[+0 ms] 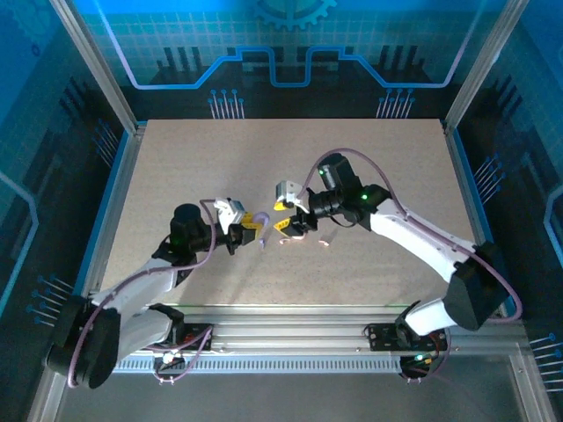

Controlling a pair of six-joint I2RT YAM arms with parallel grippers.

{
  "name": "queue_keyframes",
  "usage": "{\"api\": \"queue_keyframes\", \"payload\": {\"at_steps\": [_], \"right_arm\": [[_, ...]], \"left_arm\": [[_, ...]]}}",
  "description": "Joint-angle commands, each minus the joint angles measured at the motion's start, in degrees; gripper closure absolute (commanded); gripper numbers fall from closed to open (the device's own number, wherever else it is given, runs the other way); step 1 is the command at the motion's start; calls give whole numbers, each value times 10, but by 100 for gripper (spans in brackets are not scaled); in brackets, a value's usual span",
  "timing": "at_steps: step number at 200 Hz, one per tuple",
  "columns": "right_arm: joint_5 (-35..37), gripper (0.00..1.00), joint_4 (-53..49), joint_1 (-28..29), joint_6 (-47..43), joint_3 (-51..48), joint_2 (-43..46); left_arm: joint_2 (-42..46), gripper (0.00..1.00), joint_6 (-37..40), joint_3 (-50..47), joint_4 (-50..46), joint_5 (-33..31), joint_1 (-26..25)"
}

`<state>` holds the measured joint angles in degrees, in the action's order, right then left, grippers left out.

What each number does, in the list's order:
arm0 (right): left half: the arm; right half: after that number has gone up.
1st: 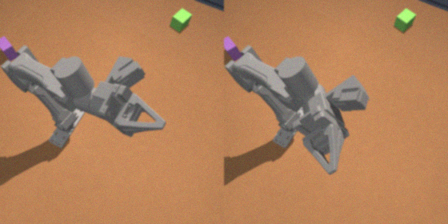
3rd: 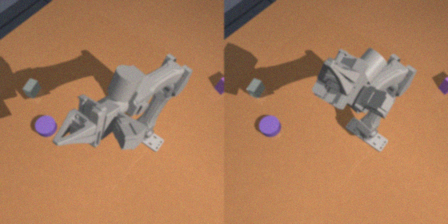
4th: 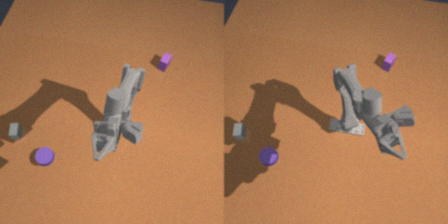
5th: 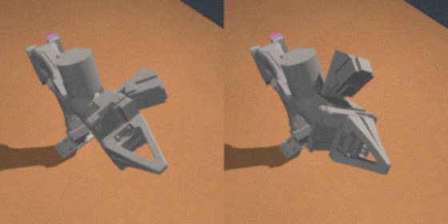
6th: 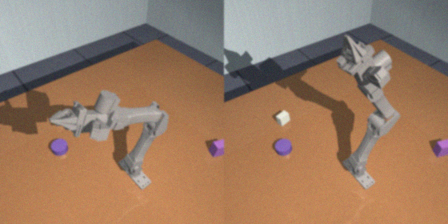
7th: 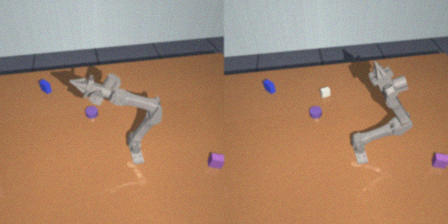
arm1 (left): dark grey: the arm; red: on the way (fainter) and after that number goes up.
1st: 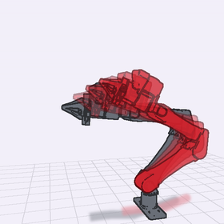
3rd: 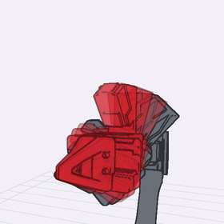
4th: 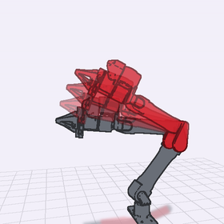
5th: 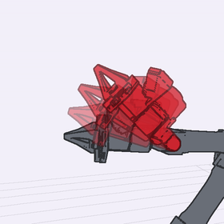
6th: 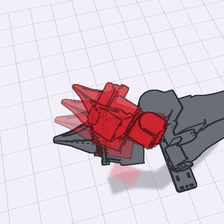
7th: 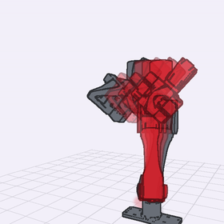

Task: Insert wireless bluetooth earbuds into charging case

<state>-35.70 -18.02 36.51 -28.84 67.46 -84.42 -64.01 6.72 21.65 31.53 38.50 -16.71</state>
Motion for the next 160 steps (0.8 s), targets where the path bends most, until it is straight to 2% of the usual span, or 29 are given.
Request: {"api": "queue_keyframes", "payload": {"at_steps": [1, 33, 71, 100, 160], "right_arm": [[-34, 47, 40, -14, 37, 48, -52], [-45, 46, 34, -16, 14, 93, -108], [-61, 40, 3, -17, -36, 135, -146], [-93, 39, -34, -19, -61, 168, -173], [-70, 41, -39, -27, -51, 184, -186]], "left_arm": [[-61, 86, -37, 15, 141, 83, 34], [-157, 86, -99, 7, 337, 141, 53], [-218, 87, -165, 3, 474, 171, 53], [-230, 87, -172, 0, 487, 180, 53], [-213, 87, -173, -7, 487, 178, 53]]}}
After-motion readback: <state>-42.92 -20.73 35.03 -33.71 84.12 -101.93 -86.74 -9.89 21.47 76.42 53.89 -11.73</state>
